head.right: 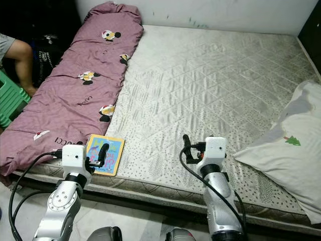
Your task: Clean up the room
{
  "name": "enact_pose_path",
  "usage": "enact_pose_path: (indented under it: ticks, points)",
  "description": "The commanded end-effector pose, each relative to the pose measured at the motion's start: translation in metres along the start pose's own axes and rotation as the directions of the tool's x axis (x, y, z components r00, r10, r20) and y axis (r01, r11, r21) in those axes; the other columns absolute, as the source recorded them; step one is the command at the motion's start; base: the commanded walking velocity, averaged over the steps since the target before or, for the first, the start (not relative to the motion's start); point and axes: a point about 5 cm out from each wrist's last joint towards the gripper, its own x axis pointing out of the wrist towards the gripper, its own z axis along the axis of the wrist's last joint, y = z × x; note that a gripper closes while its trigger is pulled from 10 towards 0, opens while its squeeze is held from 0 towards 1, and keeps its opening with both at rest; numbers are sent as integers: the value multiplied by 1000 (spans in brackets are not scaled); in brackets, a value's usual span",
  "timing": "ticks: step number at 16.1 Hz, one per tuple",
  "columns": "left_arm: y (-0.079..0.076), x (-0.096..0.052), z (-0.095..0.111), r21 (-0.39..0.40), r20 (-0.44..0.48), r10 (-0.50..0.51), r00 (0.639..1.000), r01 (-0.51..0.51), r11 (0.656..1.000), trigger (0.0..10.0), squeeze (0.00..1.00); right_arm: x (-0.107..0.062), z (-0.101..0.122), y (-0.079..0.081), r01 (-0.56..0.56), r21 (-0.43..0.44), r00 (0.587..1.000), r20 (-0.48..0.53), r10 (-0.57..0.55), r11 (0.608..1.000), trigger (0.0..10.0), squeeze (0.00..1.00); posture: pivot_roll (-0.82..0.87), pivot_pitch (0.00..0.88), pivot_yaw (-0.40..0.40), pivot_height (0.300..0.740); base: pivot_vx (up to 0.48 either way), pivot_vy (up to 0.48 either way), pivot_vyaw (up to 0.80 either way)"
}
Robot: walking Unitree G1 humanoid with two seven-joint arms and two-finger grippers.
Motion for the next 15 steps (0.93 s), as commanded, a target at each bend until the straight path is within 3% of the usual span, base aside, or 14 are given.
enact_pose_path:
  ticks: [1,5,9,15]
  points:
    - [3,-1,-3,23,-15,8,1000,-8,1000,10000,0,0,-2,0,-4,-39,1000,-7,4,999,10000,0,-63,70,24,740,0,0,0]
    - [1,-3,-5,23,-19,-1,1000,1,1000,10000,0,-4,2,-2,-34,17,999,21,34,999,10000,0,-61,72,21,740,0,0,0]
    - [1,-3,-5,25,-21,-3,1000,4,1000,10000,0,-2,4,-7,-25,31,999,28,24,999,10000,0,-62,75,23,740,0,-255,-413]
    - [0,-2,-6,24,-26,-9,1000,10,1000,10000,0,-5,0,-4,-34,37,999,16,33,999,10000,0,-65,78,25,740,0,-329,0]
